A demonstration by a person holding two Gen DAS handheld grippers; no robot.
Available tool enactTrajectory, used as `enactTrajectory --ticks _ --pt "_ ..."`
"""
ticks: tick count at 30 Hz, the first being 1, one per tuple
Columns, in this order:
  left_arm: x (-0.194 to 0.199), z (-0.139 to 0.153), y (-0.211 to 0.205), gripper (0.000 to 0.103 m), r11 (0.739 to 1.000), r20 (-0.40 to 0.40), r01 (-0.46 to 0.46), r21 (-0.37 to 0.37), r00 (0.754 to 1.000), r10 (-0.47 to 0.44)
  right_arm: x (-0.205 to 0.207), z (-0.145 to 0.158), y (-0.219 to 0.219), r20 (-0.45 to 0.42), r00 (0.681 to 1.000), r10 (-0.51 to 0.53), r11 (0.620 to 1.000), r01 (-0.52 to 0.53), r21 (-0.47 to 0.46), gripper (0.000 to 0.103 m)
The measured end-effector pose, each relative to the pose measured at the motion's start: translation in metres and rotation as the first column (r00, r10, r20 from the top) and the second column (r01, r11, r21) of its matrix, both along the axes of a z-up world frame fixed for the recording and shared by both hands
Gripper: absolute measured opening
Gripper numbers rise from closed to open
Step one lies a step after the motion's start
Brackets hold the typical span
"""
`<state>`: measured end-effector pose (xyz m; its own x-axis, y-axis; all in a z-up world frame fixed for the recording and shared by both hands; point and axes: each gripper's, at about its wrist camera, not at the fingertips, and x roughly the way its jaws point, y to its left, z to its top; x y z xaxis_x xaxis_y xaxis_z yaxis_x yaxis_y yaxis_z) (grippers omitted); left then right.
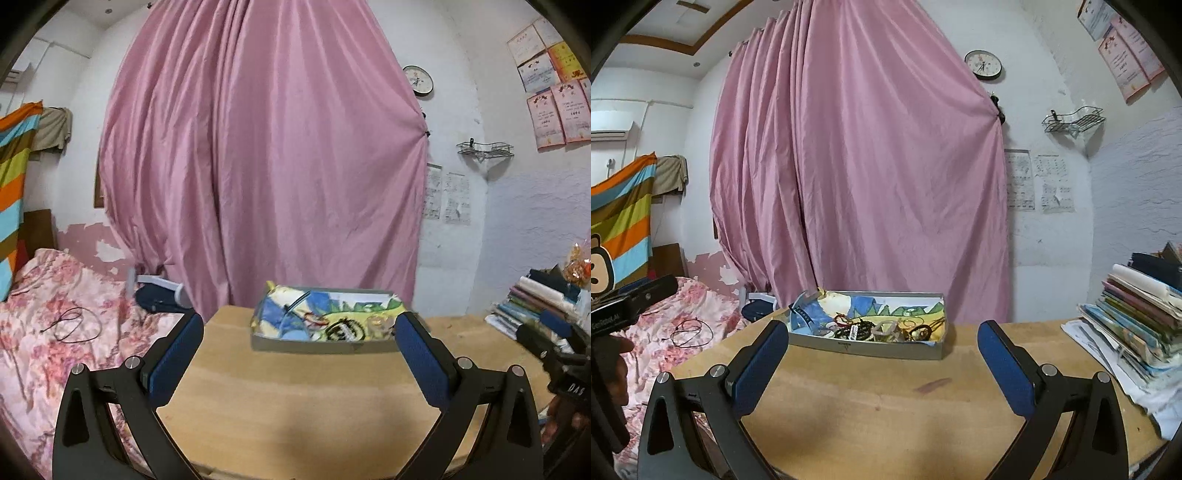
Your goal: Organize jewelry
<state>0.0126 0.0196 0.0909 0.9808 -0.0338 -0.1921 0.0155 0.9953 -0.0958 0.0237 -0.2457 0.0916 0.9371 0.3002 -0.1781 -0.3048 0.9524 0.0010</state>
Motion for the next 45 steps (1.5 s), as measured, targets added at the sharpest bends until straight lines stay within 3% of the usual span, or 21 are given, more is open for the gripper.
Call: enactTrajectory --ticks 9,18,28,45 --pt "-0.035 -0.027 0.014 0.101 0.998 0.007 -0.067 -0.02 0.998 0.067 -0.029 -0.019 0.0 0.069 0.997 -0.024 1.0 0.023 0.021 0.103" --pt "-0.043 -0.059 0.018 0.101 0.997 -0.011 -0.071 -0.006 0.997 0.07 -0.041 -0.04 0.008 0.099 0.992 -0.083 0.996 0.081 0.024 0.103" --pt "-0.021 -0.09 0.021 0.101 0.999 -0.087 -0.032 -0.014 0.996 0.031 -0.018 -0.06 0.017 -0.012 0.994 -0.109 0.994 0.109 -0.024 0.103" --pt "0.004 -0.108 0.028 0.101 1.0 -0.15 -0.02 -0.021 0.989 0.017 -0.003 -0.071 0.017 -0.048 0.99 -0.129 0.991 0.128 -0.029 0.103"
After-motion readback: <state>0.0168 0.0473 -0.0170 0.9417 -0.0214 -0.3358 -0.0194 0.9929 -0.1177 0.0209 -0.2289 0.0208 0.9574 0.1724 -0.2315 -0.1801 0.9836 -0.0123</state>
